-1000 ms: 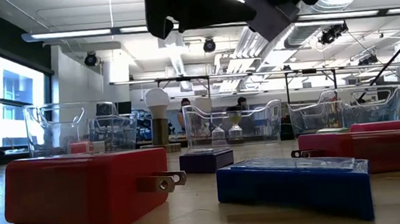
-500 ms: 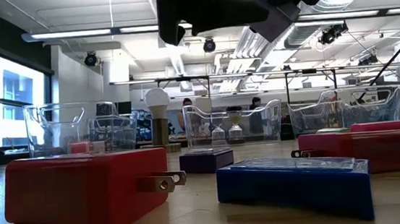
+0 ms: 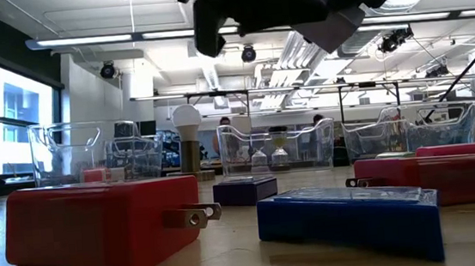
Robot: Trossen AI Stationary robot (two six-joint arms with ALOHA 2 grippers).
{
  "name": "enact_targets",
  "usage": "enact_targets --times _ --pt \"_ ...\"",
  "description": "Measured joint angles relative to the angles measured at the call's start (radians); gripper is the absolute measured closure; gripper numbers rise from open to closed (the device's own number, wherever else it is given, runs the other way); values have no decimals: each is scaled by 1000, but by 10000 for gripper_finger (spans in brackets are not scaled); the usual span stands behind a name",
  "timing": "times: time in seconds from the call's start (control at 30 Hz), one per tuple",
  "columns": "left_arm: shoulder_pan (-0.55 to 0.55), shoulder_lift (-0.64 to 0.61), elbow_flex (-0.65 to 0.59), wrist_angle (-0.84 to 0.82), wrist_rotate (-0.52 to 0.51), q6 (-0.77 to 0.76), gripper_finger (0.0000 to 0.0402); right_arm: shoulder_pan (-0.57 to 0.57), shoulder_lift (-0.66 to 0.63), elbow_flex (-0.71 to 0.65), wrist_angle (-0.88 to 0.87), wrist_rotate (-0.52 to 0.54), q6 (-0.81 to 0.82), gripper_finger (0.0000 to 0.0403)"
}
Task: Pick & Place Office items
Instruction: Put the light blue charger adapter into the left transparent bin
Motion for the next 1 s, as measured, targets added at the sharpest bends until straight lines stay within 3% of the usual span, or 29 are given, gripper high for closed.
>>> enact_targets --times 0.23,0.4,0.47,0.77,1.0 --pt "-13 16 0 5 -21 -13 279 1 8 -1 1 -9 74 195" --pt "-40 20 -2 -9 -88 -196 282 0 4 3 17 26 57 56" --pt "-56 20 -2 -10 -120 -211 282 0 4 2 12 30 21 21" --pt "-97 -21 -1 -213 -274 -419 284 1 -43 2 -114 283 73 85" --pt "-105 -117 -1 -474 -315 -641 284 18 -68 -1 -294 317 209 107"
